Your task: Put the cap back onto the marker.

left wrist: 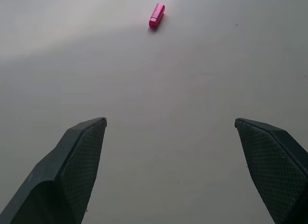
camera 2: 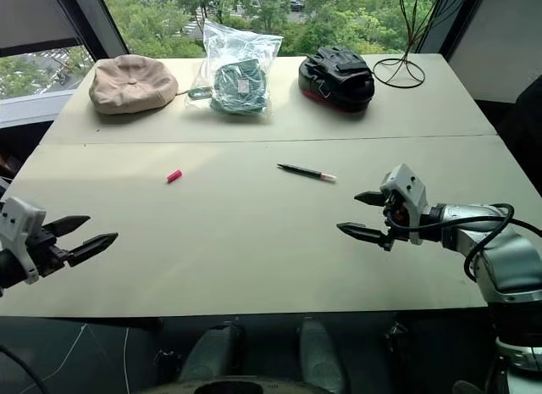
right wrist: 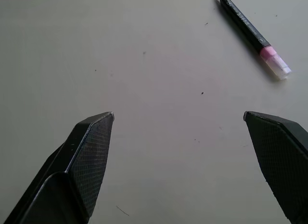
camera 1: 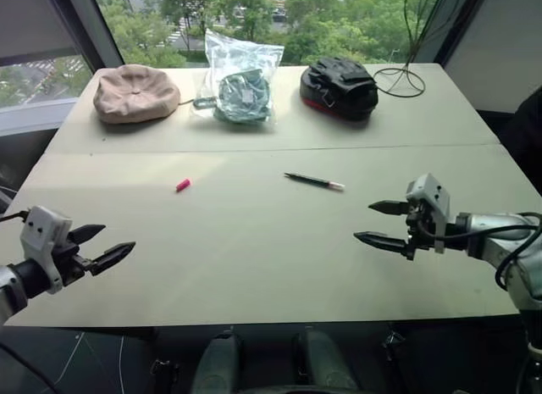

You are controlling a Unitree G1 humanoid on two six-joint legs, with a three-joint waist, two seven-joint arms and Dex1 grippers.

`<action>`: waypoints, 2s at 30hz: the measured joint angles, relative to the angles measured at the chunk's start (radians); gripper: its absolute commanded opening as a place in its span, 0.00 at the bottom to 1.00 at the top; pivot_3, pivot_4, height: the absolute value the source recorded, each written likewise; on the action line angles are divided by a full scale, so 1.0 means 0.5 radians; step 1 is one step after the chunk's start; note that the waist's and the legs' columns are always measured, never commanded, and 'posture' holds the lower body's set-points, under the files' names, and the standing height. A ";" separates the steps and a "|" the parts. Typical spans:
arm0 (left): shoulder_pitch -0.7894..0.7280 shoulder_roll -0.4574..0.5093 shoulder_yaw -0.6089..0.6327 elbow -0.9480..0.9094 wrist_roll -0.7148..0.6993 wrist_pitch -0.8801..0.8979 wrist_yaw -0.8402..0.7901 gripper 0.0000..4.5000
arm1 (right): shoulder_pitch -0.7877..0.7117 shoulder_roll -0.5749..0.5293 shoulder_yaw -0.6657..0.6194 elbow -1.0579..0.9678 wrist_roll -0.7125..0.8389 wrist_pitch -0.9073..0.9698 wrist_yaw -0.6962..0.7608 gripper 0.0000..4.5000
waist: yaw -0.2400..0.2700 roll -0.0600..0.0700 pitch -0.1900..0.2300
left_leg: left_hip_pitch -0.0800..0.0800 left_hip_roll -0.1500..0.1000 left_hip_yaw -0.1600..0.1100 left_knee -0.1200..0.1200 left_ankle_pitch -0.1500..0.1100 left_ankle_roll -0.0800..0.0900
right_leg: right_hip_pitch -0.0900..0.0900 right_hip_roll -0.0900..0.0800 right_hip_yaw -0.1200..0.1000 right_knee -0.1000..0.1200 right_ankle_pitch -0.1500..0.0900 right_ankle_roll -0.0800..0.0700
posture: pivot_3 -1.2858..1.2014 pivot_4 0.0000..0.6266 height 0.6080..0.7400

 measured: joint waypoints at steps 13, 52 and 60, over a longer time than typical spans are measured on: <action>0.015 -0.033 0.031 -0.030 -0.051 0.015 0.061 0.99 | -0.030 0.070 0.031 0.000 -0.004 0.000 -0.063 1.00 | 0.002 0.000 0.000 | 0.000 0.000 0.000 0.000 0.000 0.000 | 0.000 0.000 0.000 0.000 0.000 -0.001 | 0.52 0.24 1.00; -1.557 0.250 -1.087 0.918 0.335 -0.415 -0.970 0.99 | -0.507 0.286 0.268 0.488 -0.335 -0.349 -0.172 1.00 | -0.017 -0.001 0.000 | -0.002 0.000 0.011 -0.002 0.000 0.000 | -0.006 0.020 0.001 0.004 0.004 0.007 | 0.52 0.24 1.00; -1.631 0.058 -1.180 1.023 0.412 -0.479 -0.954 0.99 | -1.126 0.740 0.495 1.595 -0.649 -0.985 -0.146 1.00 | -0.041 -0.001 0.000 | -0.004 0.002 0.008 -0.001 0.000 0.000 | -0.009 0.023 0.001 0.010 0.005 0.006 | 0.52 0.24 1.00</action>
